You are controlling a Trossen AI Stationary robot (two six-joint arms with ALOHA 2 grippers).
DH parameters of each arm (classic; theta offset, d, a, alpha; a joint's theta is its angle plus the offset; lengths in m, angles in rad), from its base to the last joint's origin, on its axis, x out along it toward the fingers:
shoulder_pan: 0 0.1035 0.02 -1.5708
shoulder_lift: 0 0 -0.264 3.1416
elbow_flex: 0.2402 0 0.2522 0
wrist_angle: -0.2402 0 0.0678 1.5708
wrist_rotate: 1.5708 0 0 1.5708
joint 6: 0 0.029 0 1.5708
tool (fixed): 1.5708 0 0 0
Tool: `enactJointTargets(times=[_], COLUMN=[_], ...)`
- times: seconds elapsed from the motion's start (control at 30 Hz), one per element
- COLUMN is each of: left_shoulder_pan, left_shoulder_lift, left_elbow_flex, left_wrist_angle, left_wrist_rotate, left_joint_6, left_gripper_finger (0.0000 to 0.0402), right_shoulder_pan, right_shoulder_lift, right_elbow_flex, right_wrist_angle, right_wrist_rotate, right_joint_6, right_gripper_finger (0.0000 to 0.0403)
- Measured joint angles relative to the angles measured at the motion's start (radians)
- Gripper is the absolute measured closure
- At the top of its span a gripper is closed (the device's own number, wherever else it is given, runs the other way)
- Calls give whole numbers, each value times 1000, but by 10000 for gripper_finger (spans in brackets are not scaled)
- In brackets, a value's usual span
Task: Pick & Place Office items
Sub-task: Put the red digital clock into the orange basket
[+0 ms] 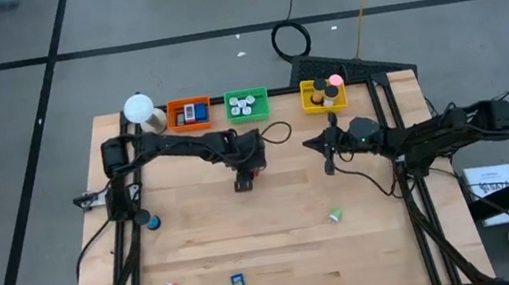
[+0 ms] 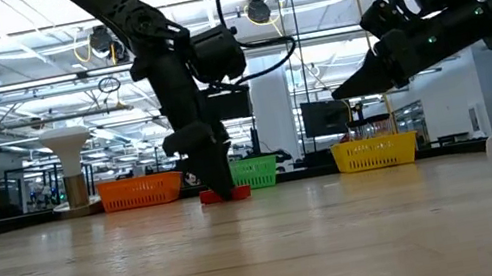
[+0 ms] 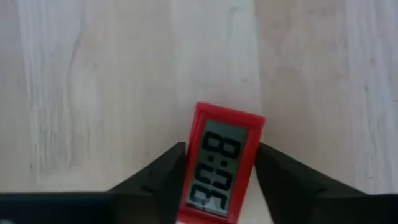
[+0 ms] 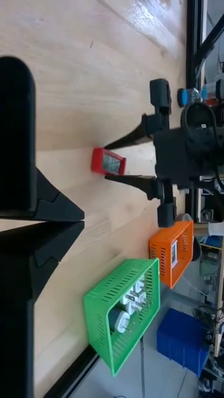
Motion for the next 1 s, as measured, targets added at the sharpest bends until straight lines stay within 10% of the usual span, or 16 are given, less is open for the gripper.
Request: enactJointTargets(times=[0.33, 0.67, 1.0], left_shoulder_pan=[68, 278, 526], left_shoulder_lift=[-74, -285, -201], left_elbow_flex=[-3, 0, -2], left_wrist_angle=[-98, -320, -253], left_wrist_rotate=[-54, -451, -478], left_joint_6=[-309, -736, -760], left_gripper_finger=[270, 270, 270], right_shoulder_pan=[0, 0, 1], right_shoulder_lift=[0, 0, 0], right_elbow_flex=[0, 0, 0], right_wrist_angle=[2, 2, 15], right_wrist_rotate=[0, -1, -26], right_joint_6=[14, 19, 22], right_gripper_finger=[402, 402, 402])
